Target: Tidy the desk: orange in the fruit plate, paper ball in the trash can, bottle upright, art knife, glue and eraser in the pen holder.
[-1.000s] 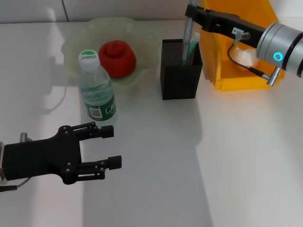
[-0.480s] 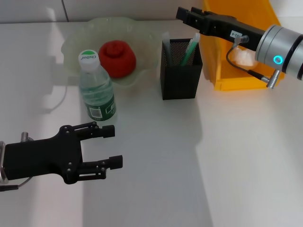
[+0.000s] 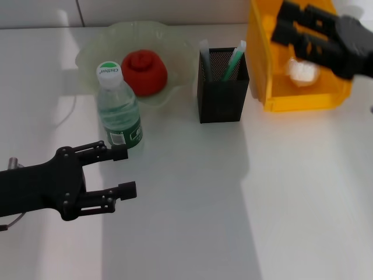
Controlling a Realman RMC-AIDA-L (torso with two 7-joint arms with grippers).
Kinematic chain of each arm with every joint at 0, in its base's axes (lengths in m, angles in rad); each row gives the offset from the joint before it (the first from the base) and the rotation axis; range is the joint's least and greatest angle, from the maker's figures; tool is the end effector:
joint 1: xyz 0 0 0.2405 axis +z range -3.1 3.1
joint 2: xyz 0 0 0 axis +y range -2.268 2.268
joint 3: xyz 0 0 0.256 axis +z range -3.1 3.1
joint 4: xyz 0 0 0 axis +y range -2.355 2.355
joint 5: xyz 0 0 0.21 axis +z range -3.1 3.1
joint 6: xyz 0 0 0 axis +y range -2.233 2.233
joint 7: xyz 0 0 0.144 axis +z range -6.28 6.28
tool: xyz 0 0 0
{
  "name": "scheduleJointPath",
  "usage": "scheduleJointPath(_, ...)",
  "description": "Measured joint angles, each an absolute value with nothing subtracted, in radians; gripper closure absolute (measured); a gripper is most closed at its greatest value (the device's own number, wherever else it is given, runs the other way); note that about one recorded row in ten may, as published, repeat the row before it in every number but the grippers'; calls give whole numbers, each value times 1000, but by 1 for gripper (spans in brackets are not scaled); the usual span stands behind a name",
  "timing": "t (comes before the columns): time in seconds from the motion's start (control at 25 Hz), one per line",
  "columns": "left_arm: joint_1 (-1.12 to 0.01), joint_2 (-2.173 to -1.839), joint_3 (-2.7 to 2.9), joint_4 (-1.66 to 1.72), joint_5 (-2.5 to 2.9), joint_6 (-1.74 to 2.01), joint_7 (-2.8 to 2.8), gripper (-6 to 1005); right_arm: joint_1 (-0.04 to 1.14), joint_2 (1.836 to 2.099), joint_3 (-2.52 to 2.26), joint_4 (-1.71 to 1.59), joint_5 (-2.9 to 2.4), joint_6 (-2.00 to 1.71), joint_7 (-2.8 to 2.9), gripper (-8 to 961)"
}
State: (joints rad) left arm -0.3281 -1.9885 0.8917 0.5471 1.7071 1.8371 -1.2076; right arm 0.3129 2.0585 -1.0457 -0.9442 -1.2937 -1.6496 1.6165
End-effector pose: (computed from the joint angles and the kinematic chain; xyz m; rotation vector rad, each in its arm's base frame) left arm -0.2875 0.2495 0.0173 -2.7978 -0.5509 -1.0429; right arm 0.2039 0.3060 0.0568 -2.5495 0.5667 1.3430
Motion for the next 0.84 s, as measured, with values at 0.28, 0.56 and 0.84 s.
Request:
scheduleJointPath(0.28, -322, -1955, 886, 547, 1711, 1879, -1250, 219, 281, 2055, -918, -819, -1647, -1994, 1412, 238)
scheduleJointPath(0.56, -322, -1957, 888, 552, 1712, 1897, -1266, 219, 293, 2061, -913, -715, -1706, -1990, 1333, 238)
scheduleJointPath(0.84, -318, -1958, 886, 553, 1712, 1907, -1270, 219, 306, 2062, -912, -708, -1709, -1987, 1326, 238)
